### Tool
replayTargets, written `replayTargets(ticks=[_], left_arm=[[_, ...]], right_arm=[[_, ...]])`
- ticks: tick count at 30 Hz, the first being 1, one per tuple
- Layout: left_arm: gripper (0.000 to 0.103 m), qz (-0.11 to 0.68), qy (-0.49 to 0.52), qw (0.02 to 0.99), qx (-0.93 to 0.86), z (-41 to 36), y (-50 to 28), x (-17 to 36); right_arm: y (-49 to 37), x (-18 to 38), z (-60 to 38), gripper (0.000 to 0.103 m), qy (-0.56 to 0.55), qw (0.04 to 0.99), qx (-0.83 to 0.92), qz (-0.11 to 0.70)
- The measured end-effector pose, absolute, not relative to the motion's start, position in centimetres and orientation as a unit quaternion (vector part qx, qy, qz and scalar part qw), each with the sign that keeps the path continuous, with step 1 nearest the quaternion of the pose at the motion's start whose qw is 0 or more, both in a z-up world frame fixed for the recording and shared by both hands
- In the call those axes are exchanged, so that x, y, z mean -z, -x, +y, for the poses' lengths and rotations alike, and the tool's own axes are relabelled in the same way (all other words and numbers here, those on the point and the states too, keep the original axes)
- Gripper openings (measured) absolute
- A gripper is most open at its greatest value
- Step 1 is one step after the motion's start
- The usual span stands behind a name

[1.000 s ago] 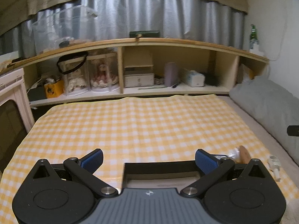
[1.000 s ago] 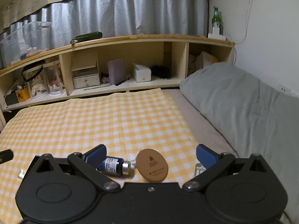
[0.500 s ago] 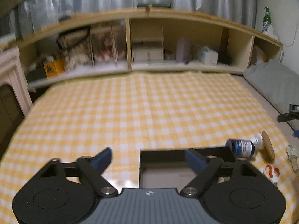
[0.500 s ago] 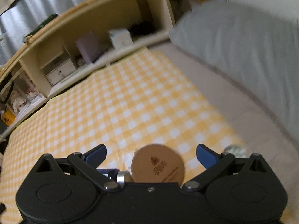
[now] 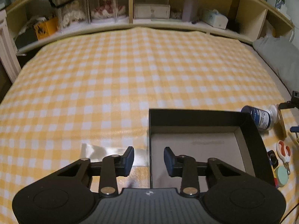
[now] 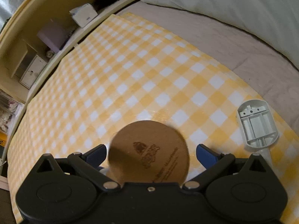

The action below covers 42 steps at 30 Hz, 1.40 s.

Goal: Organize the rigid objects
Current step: 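Grasp the round cork coaster with the right gripper and lift it, then carry the cork coaster into the black box and release it with the right gripper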

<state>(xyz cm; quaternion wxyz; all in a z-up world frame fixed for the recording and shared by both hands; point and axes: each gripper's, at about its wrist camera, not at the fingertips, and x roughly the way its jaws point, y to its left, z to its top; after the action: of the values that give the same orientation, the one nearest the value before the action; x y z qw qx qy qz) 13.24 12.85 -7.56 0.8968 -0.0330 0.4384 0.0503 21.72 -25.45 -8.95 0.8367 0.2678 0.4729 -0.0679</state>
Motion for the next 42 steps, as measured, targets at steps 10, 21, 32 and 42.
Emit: replayTargets(ticks=[10,21,32,42], left_arm=[[0.013,0.466,0.044,0.883,-0.039,13.2,-13.6,8.9],[0.009,0.479,0.060,0.875,-0.039,13.6,-13.7,9.2],[0.009,0.481,0.064,0.874,-0.041,13.8,-13.5,9.1],[0.009,0.485,0.065,0.871,-0.042,13.6,-13.5,9.4]], right_arm=[[-22.7,9.6,-24.2,0.092,-0.250,0.836,0.044,0.487],[-22.2,8.9,-24.9,0.098,-0.277,0.830,0.031,0.483],[-22.6,11.1,-27.0,0.103,-0.330,0.803,0.000,0.497],[-22.5,10.3,-25.2,0.098,-0.240,0.831,-0.032,0.501]])
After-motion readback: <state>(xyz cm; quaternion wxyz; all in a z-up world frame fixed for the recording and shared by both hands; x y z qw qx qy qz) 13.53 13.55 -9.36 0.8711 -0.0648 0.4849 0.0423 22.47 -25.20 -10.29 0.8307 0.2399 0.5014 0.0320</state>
